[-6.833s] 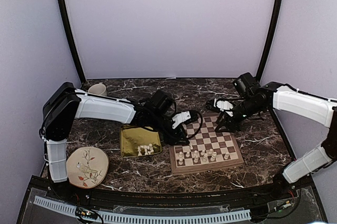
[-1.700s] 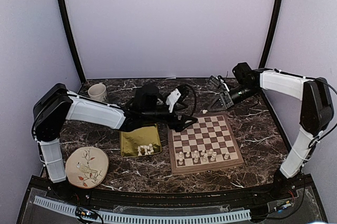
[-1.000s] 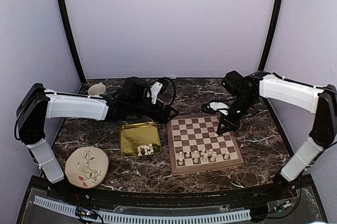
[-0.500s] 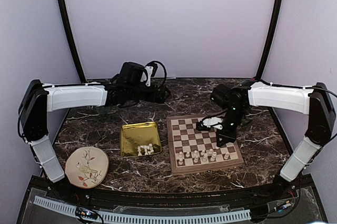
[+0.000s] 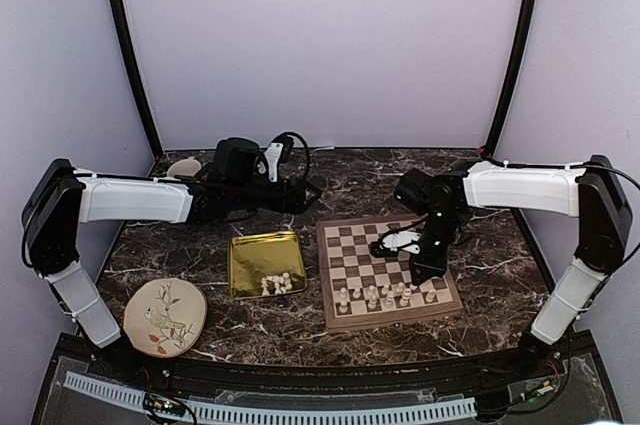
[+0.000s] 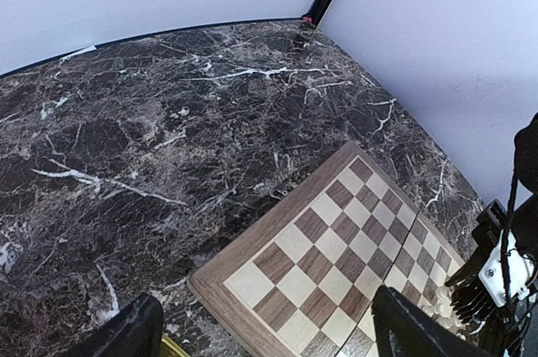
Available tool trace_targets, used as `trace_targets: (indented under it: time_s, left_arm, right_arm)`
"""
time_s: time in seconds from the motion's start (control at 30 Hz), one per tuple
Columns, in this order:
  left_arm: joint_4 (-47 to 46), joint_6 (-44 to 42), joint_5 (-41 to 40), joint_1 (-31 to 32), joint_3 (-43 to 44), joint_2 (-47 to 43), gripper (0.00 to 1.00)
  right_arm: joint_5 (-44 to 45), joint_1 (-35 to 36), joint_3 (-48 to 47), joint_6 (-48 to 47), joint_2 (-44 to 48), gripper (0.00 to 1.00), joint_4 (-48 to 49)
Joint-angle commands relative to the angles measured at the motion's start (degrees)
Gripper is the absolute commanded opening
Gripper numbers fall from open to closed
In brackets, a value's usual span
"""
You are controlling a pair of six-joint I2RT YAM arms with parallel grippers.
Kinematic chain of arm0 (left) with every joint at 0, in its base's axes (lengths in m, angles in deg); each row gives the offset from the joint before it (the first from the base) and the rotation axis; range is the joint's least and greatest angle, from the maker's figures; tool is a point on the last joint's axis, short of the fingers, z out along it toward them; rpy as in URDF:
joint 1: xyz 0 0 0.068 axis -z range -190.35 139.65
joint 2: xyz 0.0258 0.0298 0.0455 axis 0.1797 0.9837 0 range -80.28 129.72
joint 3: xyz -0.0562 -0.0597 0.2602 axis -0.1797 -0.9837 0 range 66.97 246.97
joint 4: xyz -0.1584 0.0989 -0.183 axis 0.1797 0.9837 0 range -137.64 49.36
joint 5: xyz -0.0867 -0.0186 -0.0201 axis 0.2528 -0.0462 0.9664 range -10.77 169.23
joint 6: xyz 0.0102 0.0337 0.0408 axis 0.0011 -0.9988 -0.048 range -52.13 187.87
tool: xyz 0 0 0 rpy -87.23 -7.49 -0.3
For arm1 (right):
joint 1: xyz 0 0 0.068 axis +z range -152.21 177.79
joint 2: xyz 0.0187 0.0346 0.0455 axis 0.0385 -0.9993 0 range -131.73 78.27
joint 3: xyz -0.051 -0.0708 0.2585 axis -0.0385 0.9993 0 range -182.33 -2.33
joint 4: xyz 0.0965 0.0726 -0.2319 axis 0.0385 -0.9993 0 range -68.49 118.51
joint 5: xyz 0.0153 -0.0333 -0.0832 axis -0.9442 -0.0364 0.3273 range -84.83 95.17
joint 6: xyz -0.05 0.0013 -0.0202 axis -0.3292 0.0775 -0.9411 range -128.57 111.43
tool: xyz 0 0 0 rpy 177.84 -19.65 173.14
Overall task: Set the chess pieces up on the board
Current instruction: Place the pawn at f2.
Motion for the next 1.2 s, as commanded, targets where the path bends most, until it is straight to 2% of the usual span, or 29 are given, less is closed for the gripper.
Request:
trace_targets:
  time_s: [0.0,0.2,0.6,1.17]
  left_arm:
    - [-2.8,0.5,2.5,0.0,0.0,-2.0,0.88]
    - [-3.0,1.0,3.6,0.0,0.1,-1.3,0.86]
    - [-1.4,0.7,3.9,0.0,0.0,-0.9,0.83]
    - [-1.6,1.2,5.4,0.0,-1.5,-1.5,0.81]
  right_arm:
    - [0.5,0.6,0.6,0.8,-0.8,0.06,1.5]
    - [0.7,0.6,2.4,0.8,-1.7,0.08,2.0]
    - [1.1,0.7,2.8,1.2,-1.1,0.21,3.3]
    - [0.2,0.7,2.5,1.0,-1.9,0.15,5.4]
